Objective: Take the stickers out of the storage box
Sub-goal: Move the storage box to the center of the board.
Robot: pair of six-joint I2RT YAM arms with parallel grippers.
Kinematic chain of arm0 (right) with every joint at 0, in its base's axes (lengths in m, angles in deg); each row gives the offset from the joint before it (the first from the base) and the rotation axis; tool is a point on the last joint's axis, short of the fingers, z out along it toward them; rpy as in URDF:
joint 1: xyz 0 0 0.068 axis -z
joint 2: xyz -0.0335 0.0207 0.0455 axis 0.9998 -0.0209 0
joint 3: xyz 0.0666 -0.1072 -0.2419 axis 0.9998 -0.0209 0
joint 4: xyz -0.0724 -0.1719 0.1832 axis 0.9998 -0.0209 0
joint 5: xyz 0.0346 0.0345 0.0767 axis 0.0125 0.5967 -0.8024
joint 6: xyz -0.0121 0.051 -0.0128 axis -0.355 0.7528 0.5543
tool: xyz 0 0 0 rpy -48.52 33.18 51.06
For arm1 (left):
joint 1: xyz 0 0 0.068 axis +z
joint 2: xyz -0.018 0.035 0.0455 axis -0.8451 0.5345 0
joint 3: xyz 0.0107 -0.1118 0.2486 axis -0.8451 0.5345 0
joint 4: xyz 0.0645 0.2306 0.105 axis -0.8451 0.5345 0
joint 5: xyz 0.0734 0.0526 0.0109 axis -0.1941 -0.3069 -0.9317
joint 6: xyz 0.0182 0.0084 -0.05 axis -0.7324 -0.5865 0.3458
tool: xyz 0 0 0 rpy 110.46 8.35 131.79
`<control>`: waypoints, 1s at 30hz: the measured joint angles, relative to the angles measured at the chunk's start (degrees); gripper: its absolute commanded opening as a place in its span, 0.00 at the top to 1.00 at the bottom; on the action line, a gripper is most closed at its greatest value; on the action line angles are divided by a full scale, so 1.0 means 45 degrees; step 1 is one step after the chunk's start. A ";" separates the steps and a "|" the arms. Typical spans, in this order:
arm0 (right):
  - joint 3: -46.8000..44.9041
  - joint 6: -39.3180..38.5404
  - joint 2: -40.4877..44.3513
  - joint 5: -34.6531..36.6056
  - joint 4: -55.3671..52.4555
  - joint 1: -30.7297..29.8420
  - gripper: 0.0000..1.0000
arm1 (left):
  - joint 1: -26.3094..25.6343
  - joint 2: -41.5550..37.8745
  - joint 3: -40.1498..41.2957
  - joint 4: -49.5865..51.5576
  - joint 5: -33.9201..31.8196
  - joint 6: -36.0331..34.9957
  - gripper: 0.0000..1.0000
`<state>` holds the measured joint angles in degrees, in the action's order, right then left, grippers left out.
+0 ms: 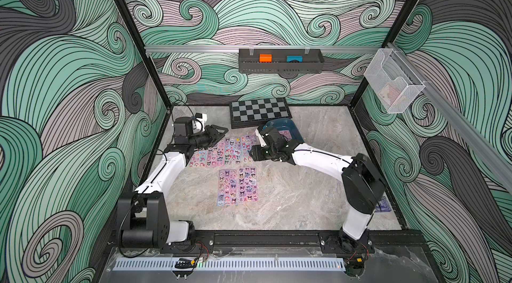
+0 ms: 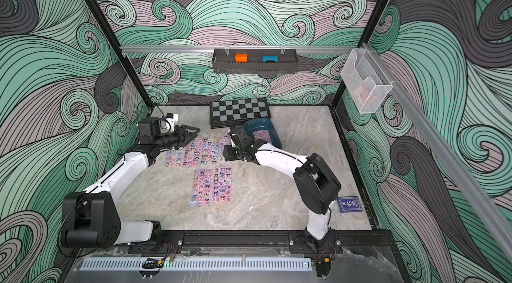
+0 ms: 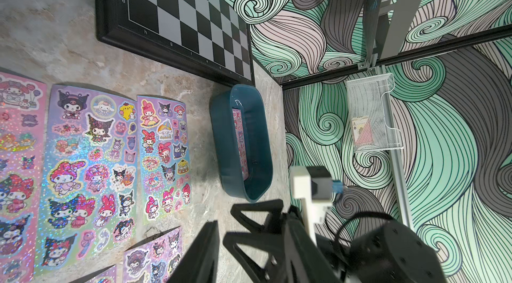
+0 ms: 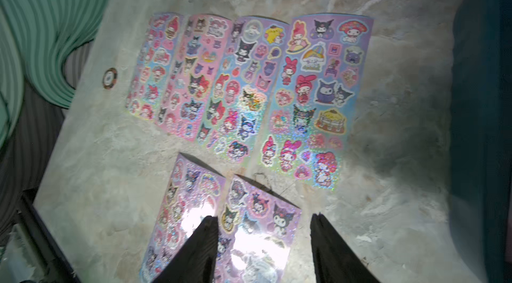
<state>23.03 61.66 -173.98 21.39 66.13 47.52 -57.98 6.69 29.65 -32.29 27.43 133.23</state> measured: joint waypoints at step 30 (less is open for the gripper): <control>0.2259 -0.2463 -0.2754 0.0141 -0.1277 0.4177 0.42 | -0.0015 0.0355 -0.0058 -0.0068 0.0024 -0.0257 0.57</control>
<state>33.19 50.57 -186.37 22.03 60.38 66.32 -58.05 8.29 29.39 -32.60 27.53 132.07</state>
